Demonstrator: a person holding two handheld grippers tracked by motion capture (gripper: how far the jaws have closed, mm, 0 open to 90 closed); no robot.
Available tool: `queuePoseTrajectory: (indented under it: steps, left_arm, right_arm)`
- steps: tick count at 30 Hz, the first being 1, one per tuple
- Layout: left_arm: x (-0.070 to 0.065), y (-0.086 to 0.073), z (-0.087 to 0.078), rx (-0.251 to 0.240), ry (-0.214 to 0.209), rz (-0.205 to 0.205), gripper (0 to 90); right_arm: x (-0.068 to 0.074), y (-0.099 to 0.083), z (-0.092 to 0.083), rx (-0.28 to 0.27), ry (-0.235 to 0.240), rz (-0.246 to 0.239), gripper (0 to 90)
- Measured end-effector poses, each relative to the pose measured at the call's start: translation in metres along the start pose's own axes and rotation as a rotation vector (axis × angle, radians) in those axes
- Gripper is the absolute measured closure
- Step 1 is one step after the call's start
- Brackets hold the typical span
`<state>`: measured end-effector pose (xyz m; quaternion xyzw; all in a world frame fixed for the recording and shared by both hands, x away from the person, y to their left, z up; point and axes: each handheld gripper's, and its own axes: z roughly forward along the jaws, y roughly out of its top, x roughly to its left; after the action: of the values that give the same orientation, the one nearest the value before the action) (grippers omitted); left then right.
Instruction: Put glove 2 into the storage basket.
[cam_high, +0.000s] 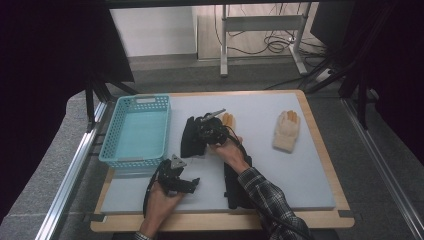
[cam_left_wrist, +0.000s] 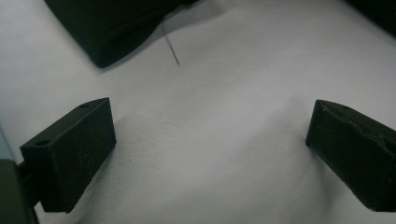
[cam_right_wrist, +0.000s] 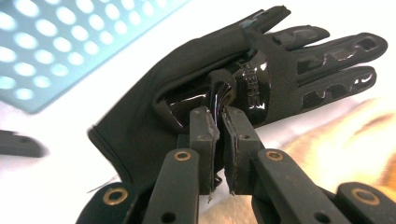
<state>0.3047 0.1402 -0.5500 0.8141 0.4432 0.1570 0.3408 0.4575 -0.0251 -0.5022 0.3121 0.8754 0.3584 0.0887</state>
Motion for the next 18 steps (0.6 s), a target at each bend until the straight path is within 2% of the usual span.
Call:
queuePoseTrajectory:
  steps: [5, 9, 10, 11, 17, 18]
  left_arm:
    - [0.000, 0.000, 0.000, 0.000, 0.000, 0.002, 1.8]
    - [0.000, 0.000, 0.000, 0.003, 0.000, 0.003, 1.8]
    - [0.000, 0.000, 0.000, 0.002, 0.000, 0.003, 1.8]
    - [0.000, 0.000, 0.000, 0.002, 0.001, 0.002, 1.8]
    - [0.000, 0.000, 0.000, 0.000, 0.001, 0.003, 1.8]
    - [0.000, 0.000, 0.000, 0.000, 0.001, 0.003, 1.8]
  right_arm:
    - [0.001, 0.006, -0.027, -0.038, -0.004, -0.018, 81.9]
    - [-0.002, 0.006, -0.053, -0.059, 0.000, -0.010, 81.8]
    - [-0.005, 0.004, -0.065, -0.069, -0.002, -0.005, 81.8]
    - [-0.005, 0.004, -0.065, -0.069, -0.002, -0.005, 81.8]
    - [-0.017, -0.011, -0.111, -0.096, -0.026, 0.015, 81.8]
    - [-0.024, -0.018, -0.127, -0.102, -0.041, 0.023, 81.7]
